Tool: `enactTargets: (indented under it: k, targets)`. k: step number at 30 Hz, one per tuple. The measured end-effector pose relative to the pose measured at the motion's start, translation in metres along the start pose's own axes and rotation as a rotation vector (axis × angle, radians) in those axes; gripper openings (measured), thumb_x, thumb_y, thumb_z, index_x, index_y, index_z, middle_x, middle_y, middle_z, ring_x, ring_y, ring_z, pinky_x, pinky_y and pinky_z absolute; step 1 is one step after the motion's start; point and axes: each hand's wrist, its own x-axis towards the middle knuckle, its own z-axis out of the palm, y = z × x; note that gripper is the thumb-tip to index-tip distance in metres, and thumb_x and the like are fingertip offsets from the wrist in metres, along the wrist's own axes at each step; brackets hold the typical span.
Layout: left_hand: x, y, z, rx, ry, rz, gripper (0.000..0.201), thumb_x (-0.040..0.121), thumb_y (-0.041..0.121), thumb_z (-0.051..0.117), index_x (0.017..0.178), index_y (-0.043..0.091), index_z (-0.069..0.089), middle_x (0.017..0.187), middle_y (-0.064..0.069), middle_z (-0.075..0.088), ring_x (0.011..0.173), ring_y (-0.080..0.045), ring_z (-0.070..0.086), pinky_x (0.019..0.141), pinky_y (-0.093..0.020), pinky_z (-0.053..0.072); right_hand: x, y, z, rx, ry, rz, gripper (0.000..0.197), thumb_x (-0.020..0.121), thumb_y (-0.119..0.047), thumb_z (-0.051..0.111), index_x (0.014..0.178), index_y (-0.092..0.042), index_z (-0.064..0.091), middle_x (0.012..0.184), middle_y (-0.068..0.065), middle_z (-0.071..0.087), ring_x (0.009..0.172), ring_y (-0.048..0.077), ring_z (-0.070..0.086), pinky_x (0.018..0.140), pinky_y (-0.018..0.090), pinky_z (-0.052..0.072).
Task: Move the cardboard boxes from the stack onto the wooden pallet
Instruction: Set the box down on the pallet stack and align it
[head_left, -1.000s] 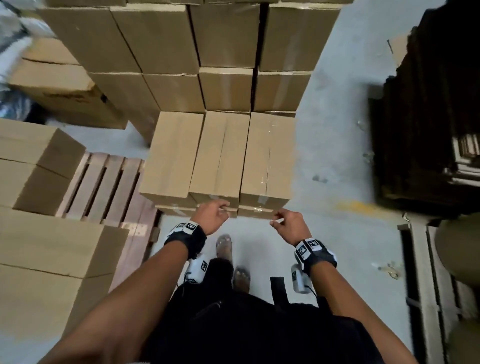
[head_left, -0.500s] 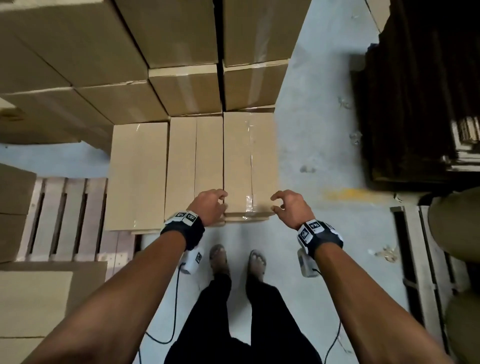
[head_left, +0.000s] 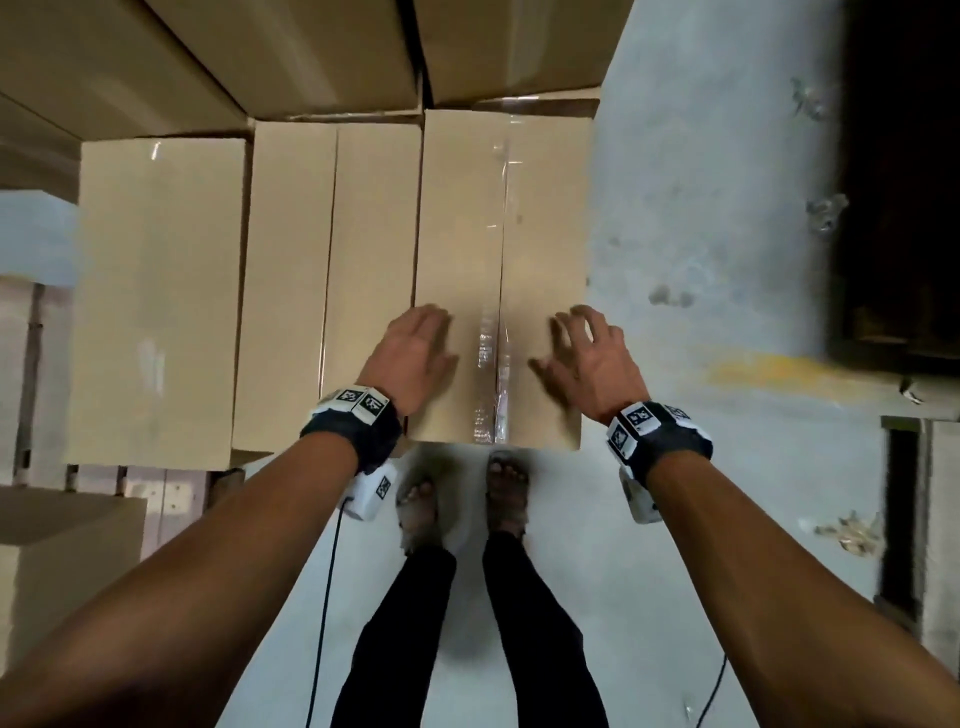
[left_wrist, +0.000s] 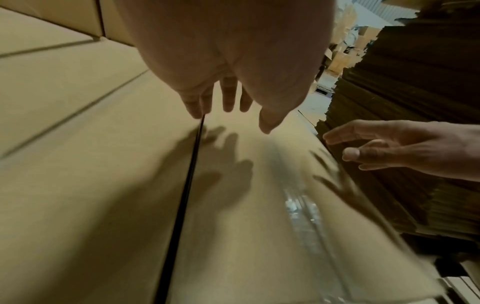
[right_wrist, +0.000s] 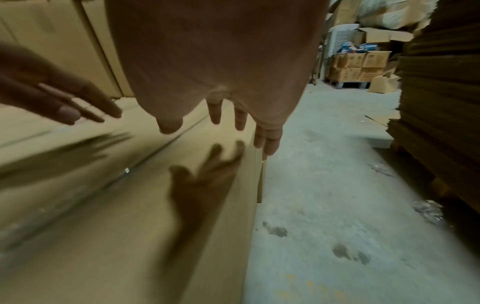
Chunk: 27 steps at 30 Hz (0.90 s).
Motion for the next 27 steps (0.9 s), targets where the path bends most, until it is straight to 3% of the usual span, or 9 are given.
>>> enactTargets:
  k: [3,6,8,10,12,17,22,25,27]
  targets:
    - [0.029,-0.017,0.023,0.064,0.098,0.012,0.069,0.102,0.038,0.059,0.158,0.009,0.034,0.166,-0.017,0.028,0.153,-0.04,0.025,0.125,-0.054,0.029,0.032,0.012,0.028,-0.002,0.064,-0.067,0.072,0.099,-0.056,0.059,0.157,-0.018,0.036,0.169,0.015,0.021,0.138,0.049,0.036,0.112,0.061,0.042]
    - [0.052,-0.026,0.035,0.132,0.173,0.029,0.067,0.104,0.04,0.052,0.161,0.011,0.03,0.171,-0.017,0.018,0.157,-0.042,0.013,0.125,-0.057,0.02,0.06,0.013,0.046,-0.023,0.151,-0.127,0.071,0.101,-0.051,0.059,0.158,-0.016,0.035,0.173,0.015,0.009,0.146,0.044,0.025,0.12,0.064,0.03]
    - [0.064,-0.029,0.04,0.182,0.196,0.043,0.066,0.106,0.043,0.045,0.163,0.013,0.027,0.173,-0.014,0.012,0.159,-0.04,0.007,0.124,-0.059,0.015,0.075,0.012,0.051,-0.046,0.177,-0.112,0.069,0.103,-0.056,0.052,0.161,-0.025,0.031,0.176,0.007,0.0,0.149,0.048,0.021,0.118,0.066,0.032]
    - [0.073,-0.031,0.045,0.211,0.21,0.056,0.065,0.108,0.045,0.04,0.164,0.015,0.024,0.174,-0.011,0.007,0.16,-0.038,0.002,0.125,-0.057,0.008,0.082,0.013,0.053,-0.037,0.218,-0.056,0.065,0.105,-0.061,0.045,0.162,-0.036,0.027,0.176,-0.004,-0.001,0.149,0.051,0.023,0.1,0.063,0.049]
    - [0.079,-0.031,0.048,0.226,0.226,0.076,0.065,0.109,0.045,0.037,0.164,0.015,0.023,0.175,-0.01,0.006,0.161,-0.036,-0.001,0.126,-0.056,0.006,0.081,0.014,0.054,-0.016,0.258,-0.038,0.06,0.107,-0.061,0.041,0.161,-0.041,0.028,0.176,-0.01,0.0,0.147,0.049,0.029,0.081,0.056,0.057]
    - [0.081,-0.028,0.051,0.215,0.227,0.141,0.063,0.109,0.04,0.041,0.164,0.013,0.024,0.175,-0.01,0.005,0.16,-0.038,-0.009,0.127,-0.06,0.015,0.077,0.025,0.05,-0.001,0.285,-0.051,0.054,0.109,-0.054,0.04,0.161,-0.043,0.029,0.175,-0.013,0.001,0.133,0.041,0.041,0.066,0.04,0.051]
    - [0.094,-0.022,0.047,0.232,0.213,0.26,0.064,0.108,0.041,0.043,0.162,0.01,0.03,0.174,-0.014,0.008,0.157,-0.047,-0.013,0.127,-0.058,0.015,0.076,0.041,0.045,0.01,0.272,-0.056,0.056,0.109,-0.051,0.042,0.162,-0.042,0.028,0.175,-0.013,-0.001,0.125,0.042,0.045,0.07,0.042,0.053]
    - [0.103,-0.018,0.043,0.197,0.24,0.287,0.064,0.106,0.042,0.049,0.161,0.013,0.035,0.174,-0.014,0.008,0.156,-0.05,-0.014,0.129,-0.055,0.009,0.077,0.046,0.046,0.045,0.274,-0.063,0.057,0.108,-0.05,0.044,0.162,-0.04,0.03,0.176,-0.011,-0.001,0.12,0.043,0.051,0.086,0.045,0.052]
    - [0.107,-0.018,0.044,0.154,0.262,0.292,0.063,0.105,0.042,0.052,0.16,0.013,0.038,0.174,-0.012,0.009,0.156,-0.051,-0.014,0.128,-0.05,0.007,0.078,0.048,0.045,0.091,0.262,-0.063,0.058,0.107,-0.051,0.047,0.162,-0.04,0.03,0.175,-0.013,-0.002,0.115,0.043,0.056,0.09,0.047,0.052]
